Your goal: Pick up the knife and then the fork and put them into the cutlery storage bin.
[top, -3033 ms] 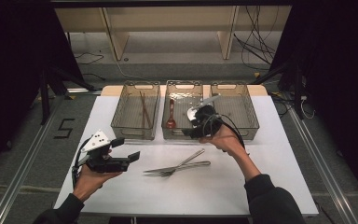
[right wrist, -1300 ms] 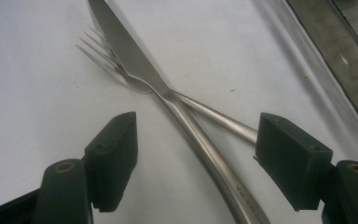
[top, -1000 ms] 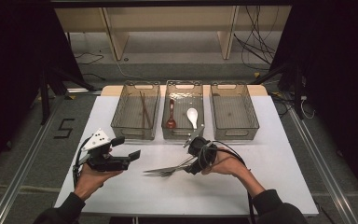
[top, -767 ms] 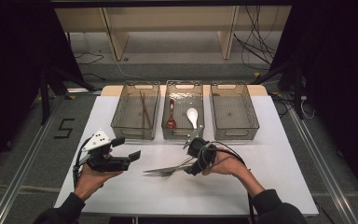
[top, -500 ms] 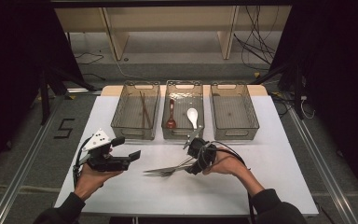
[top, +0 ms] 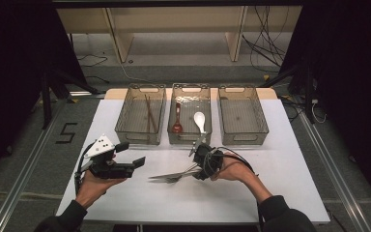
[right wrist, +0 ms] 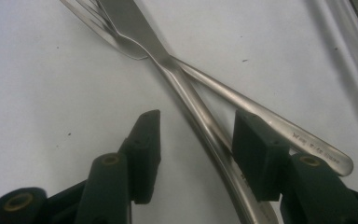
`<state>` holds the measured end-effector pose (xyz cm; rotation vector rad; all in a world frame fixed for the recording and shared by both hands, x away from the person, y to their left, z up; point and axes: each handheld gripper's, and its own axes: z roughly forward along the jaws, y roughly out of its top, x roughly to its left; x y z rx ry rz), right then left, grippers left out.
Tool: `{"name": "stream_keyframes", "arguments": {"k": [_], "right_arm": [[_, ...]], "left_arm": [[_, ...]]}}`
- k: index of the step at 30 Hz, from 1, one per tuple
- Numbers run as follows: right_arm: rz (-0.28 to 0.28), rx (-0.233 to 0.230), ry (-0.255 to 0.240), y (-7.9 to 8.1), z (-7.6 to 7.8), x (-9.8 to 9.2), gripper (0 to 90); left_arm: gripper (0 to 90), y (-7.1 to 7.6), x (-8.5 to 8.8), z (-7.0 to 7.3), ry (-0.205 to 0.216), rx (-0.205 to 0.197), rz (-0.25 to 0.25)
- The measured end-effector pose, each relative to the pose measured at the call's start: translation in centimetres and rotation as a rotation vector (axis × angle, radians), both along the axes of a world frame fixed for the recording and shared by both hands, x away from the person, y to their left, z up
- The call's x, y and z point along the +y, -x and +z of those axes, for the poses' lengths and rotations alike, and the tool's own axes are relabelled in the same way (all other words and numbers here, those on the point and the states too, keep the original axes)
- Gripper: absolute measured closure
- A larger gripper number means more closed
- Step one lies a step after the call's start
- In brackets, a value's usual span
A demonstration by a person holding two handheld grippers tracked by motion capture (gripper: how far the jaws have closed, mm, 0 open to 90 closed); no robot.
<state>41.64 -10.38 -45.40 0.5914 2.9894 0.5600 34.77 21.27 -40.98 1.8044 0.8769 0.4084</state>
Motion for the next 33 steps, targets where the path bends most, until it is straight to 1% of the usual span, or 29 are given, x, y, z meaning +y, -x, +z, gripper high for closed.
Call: {"name": "stream_keyframes", "arguments": {"k": [1,2,6,9,10,13,15,18,19,20,22,23,25,27,31,33], "right_arm": [[0.014,-0.008,0.001,-0.1,-0.1,0.0,53.6],[0.002,0.006,0.006,-0.1,-0.2,0.2,54.0],[0.018,-0.035,0.017,-0.2,-0.5,0.6,57.1],[0.025,-0.043,0.043,0.0,-0.9,1.1,56.8],[0.040,-0.055,0.050,0.0,-1.0,1.2,57.2],[0.033,-0.050,0.048,0.1,-0.9,1.2,63.0],[0.040,-0.040,0.058,0.3,-0.8,1.3,67.6],[0.068,-0.048,0.077,0.7,-0.8,1.4,71.3],[0.065,-0.045,0.076,0.8,-0.8,1.4,72.3],[0.079,-0.041,0.086,0.9,-0.7,1.4,73.6],[0.077,-0.033,0.095,1.2,-0.6,1.4,75.4],[0.094,-0.034,0.103,1.2,-0.6,1.4,76.2],[0.093,-0.032,0.102,1.3,-0.6,1.5,77.4],[0.107,-0.029,0.118,1.3,-0.5,1.5,77.8],[0.094,-0.023,0.115,1.3,-0.5,1.7,76.8],[0.095,-0.031,0.107,1.3,-0.6,1.9,76.5]], "left_arm": [[15.4,0.0,0.0,0.0,0.007,0.000,0.002],[15.4,0.0,0.0,0.1,0.007,-0.002,0.002],[15.4,0.0,0.0,0.0,0.004,0.000,-0.002],[15.3,0.0,0.0,0.0,0.004,-0.001,-0.003],[15.4,0.0,-0.1,0.0,0.004,-0.001,-0.004],[15.4,0.0,0.0,0.0,-0.002,-0.001,-0.007],[15.4,0.0,0.0,0.0,-0.001,-0.001,-0.007],[15.4,0.1,-0.1,0.0,0.004,-0.001,-0.005],[15.4,0.1,0.0,0.0,-0.001,-0.001,-0.008],[15.4,0.1,0.0,0.0,-0.001,-0.001,-0.008],[15.4,0.1,-0.1,0.0,-0.002,0.000,-0.007],[15.4,0.1,-0.1,0.0,-0.002,0.000,-0.008],[15.4,0.1,-0.1,0.0,-0.003,-0.001,-0.010],[15.4,0.1,-0.2,0.0,-0.001,0.000,-0.009],[15.4,0.1,-0.2,0.0,-0.001,0.000,-0.009],[15.4,0.1,-0.2,0.0,-0.001,-0.001,-0.009]]}}
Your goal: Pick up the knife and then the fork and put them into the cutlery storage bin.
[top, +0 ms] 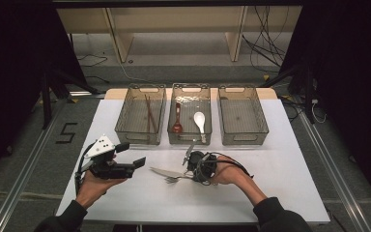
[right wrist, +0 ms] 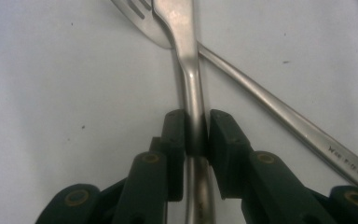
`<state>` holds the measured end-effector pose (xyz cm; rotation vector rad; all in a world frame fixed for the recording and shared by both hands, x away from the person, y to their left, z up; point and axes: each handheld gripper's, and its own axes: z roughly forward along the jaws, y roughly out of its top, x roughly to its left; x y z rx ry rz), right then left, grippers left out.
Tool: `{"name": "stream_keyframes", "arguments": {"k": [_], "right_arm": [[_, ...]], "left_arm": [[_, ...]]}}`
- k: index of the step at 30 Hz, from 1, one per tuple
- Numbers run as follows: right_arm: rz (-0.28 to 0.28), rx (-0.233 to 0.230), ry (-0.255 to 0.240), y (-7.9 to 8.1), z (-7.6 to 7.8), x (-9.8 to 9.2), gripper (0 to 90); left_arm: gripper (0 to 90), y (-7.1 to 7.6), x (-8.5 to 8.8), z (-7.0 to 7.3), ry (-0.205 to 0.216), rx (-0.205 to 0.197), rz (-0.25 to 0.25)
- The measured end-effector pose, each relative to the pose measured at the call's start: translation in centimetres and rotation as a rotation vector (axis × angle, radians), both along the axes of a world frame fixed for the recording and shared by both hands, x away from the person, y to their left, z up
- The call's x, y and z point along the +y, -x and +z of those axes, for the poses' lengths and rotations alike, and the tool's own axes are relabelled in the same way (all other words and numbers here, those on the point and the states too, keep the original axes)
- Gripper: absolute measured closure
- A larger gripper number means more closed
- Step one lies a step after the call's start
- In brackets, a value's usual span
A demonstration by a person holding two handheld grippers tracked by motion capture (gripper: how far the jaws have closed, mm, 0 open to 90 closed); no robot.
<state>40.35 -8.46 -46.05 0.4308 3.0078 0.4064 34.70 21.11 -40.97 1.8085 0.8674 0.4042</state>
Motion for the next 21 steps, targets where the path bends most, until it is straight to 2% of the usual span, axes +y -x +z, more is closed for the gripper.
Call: {"name": "stream_keyframes", "arguments": {"k": [1,6,12,21], "right_arm": [[-0.010,-0.001,-0.004,0.08,-0.01,0.15,76.5],[0.007,-0.007,0.009,0.14,0.01,0.26,78.7],[-0.002,0.018,0.048,0.34,0.20,0.46,79.9],[-0.013,0.037,0.058,0.30,0.24,0.10,79.9]], "left_arm": [[15.4,0.01,0.02,0.03,-0.003,-0.001,-0.002],[15.4,-0.01,-0.04,-0.02,-0.001,0.001,0.000],[15.4,0.02,-0.01,0.00,-0.002,0.000,-0.001],[15.4,0.03,0.09,0.06,-0.002,-0.001,0.000]]}}
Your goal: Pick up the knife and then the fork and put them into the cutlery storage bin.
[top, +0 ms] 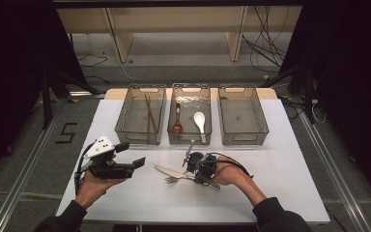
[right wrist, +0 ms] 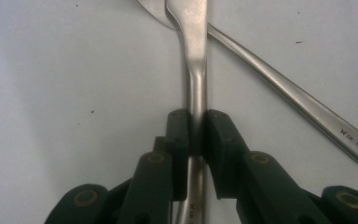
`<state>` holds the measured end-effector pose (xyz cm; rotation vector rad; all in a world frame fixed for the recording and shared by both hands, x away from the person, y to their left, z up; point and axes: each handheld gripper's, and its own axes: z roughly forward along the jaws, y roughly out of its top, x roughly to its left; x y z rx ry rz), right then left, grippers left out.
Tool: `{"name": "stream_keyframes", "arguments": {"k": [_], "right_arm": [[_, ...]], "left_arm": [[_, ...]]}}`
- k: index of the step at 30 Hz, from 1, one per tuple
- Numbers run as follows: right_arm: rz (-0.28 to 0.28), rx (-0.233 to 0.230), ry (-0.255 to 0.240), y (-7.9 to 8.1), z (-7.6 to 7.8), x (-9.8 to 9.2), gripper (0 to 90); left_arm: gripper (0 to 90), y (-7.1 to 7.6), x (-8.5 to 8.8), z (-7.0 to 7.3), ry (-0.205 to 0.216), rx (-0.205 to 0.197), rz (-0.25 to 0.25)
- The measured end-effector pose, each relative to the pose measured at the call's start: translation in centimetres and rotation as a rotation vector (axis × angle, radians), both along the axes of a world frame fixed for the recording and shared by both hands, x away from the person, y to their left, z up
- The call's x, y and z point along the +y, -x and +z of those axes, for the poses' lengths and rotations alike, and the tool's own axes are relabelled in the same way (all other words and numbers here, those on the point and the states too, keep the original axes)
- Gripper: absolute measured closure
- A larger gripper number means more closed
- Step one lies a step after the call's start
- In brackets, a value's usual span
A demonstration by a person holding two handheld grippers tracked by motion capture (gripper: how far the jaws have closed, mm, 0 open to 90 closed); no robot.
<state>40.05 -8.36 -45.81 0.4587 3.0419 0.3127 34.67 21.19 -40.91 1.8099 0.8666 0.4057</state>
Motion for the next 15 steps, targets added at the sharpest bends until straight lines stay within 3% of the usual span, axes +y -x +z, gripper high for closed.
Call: {"name": "stream_keyframes", "arguments": {"k": [15], "right_arm": [[-0.012,0.008,-0.005,-0.17,-0.03,0.17,78.4]], "left_arm": [[15.4,0.00,-0.04,-0.01,-0.004,-0.001,-0.002]]}}
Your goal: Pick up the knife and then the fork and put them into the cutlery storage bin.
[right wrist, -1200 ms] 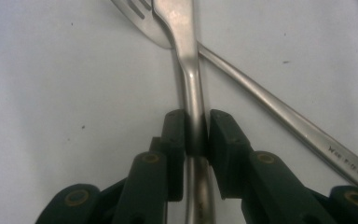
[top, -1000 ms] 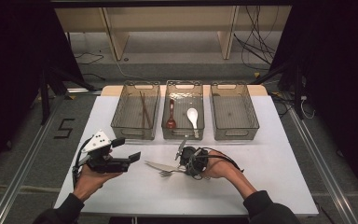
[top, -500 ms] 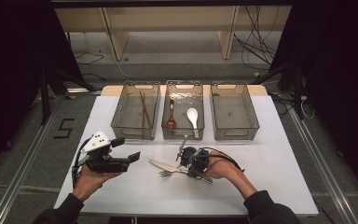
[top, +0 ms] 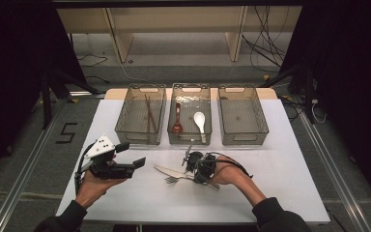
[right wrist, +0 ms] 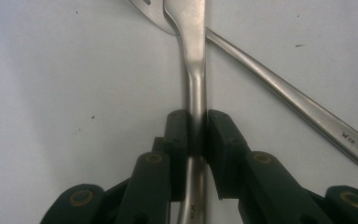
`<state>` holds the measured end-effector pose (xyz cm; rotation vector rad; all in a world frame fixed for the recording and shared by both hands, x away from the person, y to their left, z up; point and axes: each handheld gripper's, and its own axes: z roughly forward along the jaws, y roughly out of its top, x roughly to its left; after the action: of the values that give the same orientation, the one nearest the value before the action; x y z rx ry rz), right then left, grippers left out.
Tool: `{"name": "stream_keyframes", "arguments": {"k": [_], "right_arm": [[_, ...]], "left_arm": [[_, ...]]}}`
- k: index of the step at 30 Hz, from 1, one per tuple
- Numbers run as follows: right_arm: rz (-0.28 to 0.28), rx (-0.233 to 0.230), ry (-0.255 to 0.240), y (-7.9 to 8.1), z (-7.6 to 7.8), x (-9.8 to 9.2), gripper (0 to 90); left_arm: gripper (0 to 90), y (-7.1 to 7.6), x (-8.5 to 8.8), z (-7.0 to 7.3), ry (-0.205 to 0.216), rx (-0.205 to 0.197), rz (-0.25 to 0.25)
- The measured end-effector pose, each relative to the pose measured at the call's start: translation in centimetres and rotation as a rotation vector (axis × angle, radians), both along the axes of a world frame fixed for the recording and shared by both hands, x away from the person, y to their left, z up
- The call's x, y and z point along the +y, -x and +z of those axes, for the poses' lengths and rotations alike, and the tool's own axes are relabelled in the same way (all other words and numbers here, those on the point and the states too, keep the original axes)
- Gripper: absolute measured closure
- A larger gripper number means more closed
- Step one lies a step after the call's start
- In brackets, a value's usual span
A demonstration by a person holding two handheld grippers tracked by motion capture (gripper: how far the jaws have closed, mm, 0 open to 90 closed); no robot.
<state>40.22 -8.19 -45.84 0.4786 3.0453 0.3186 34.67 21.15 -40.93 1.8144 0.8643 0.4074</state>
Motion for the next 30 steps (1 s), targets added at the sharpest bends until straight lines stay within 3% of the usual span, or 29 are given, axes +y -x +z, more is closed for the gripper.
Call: {"name": "stream_keyframes", "arguments": {"k": [12,24,30], "right_arm": [[-0.003,-0.009,-0.013,-0.1,-0.1,0.7,76.4],[0.043,-0.049,0.034,0.4,0.0,1.3,80.4],[0.043,-0.069,0.030,0.6,0.1,1.4,80.5]], "left_arm": [[15.4,0.0,0.0,0.0,0.001,-0.001,0.004],[15.4,0.0,0.0,0.1,0.000,-0.003,0.004],[15.4,0.0,0.1,0.1,0.006,-0.003,0.007]]}}
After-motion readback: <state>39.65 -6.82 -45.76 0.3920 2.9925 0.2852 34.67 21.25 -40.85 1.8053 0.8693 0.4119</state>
